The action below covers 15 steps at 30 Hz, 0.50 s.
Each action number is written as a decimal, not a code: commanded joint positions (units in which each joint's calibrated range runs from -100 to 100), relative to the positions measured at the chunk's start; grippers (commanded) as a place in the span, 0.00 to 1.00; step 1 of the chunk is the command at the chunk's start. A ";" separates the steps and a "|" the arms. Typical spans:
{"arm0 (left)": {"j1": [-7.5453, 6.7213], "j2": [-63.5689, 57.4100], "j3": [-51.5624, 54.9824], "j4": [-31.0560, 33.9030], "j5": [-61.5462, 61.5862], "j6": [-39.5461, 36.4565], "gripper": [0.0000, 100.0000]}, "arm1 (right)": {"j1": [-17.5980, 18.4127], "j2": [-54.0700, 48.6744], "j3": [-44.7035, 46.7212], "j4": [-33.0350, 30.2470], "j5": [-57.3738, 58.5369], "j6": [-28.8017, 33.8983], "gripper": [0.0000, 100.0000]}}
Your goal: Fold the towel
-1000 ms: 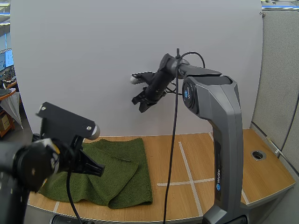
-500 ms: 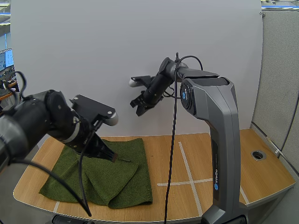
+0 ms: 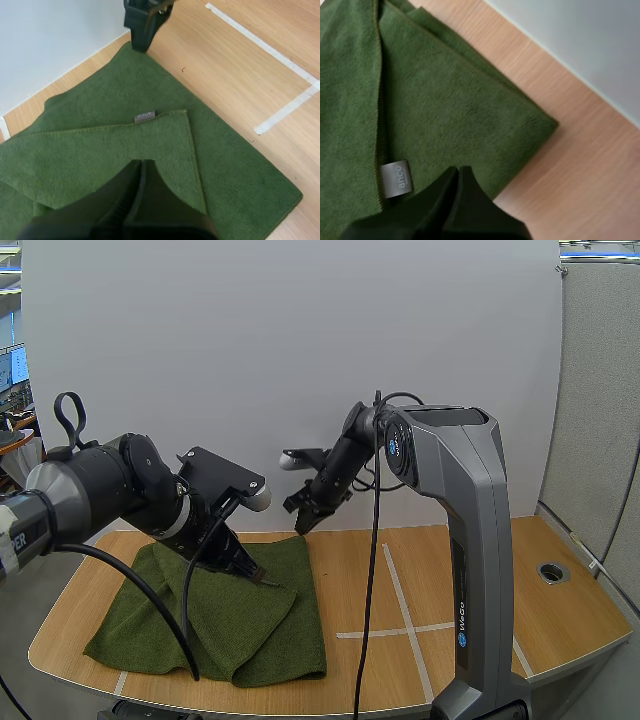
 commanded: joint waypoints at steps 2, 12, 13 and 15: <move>-0.04 3.91 -0.45 -1.58 -3.02 3.15 0.00 | 0.24 -0.27 4.27 4.18 -5.65 -4.05 0.00; -0.04 6.39 -0.45 -1.58 -4.40 3.15 0.00 | 1.57 1.61 4.27 4.62 -23.27 -4.16 0.00; -0.04 6.39 -0.45 -1.58 -4.40 3.15 0.00 | 1.64 2.24 4.27 4.62 -24.33 -4.16 0.00; -0.04 6.39 -0.45 -1.58 -4.40 3.15 0.00 | 1.73 3.17 4.27 4.62 -25.57 -4.16 0.00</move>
